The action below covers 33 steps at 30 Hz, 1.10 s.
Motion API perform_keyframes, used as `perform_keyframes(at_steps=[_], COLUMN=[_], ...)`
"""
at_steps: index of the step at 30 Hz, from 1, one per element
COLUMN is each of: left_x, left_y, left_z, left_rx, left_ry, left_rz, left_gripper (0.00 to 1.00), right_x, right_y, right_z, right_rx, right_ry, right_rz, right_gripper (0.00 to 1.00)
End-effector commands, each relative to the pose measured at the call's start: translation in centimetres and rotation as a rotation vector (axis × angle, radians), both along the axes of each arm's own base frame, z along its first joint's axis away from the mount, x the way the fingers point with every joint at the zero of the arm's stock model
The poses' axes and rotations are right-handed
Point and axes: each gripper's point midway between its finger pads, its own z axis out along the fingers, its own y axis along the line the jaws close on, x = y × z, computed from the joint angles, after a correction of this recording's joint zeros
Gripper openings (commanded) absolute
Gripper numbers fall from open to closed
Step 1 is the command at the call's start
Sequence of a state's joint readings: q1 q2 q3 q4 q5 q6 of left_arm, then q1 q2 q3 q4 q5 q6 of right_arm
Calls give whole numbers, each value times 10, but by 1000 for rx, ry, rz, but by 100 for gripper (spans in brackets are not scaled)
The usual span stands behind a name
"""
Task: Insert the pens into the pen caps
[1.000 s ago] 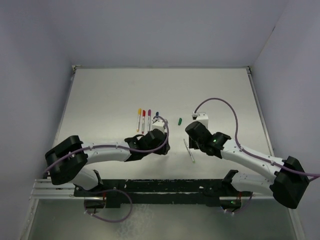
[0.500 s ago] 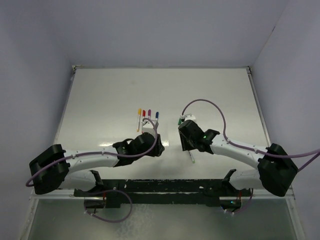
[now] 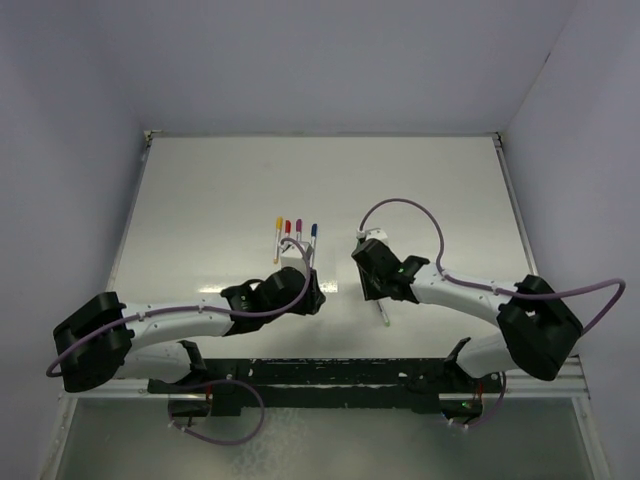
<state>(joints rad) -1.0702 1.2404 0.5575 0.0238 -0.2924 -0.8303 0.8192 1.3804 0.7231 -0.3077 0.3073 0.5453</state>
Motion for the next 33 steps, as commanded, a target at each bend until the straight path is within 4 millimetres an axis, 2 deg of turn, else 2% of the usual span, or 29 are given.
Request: perform_keyframes(at_steps=[1, 9, 16, 21, 25, 29, 33], left_x=[1, 1, 2, 4, 2, -4, -11], left_y=[-4, -2, 1, 2, -2, -12, -19], left_z=[11, 12, 15, 19, 21, 35, 55], left_rx=[-49, -48, -50, -49, -52, -126, -235], left_ry=[-16, -23, -32, -47, -58, -105, -185], left_rz=[15, 17, 22, 27, -5, -90, -165], left_gripper=[43, 43, 43, 43, 44, 45, 51], right_x=[16, 9, -5, -6, 8, 30, 43], right_y=[3, 4, 6, 8, 24, 45, 60], right_z=[5, -17, -22, -15, 9, 54, 107], right_rx=[-1, -6, 23, 28, 90, 218, 377], right_ry=[-39, 28, 98, 102, 43, -102, -266], right_rz=[-14, -34, -51, -17, 6, 27, 55], right_gripper=[36, 30, 10, 0, 0, 0, 0])
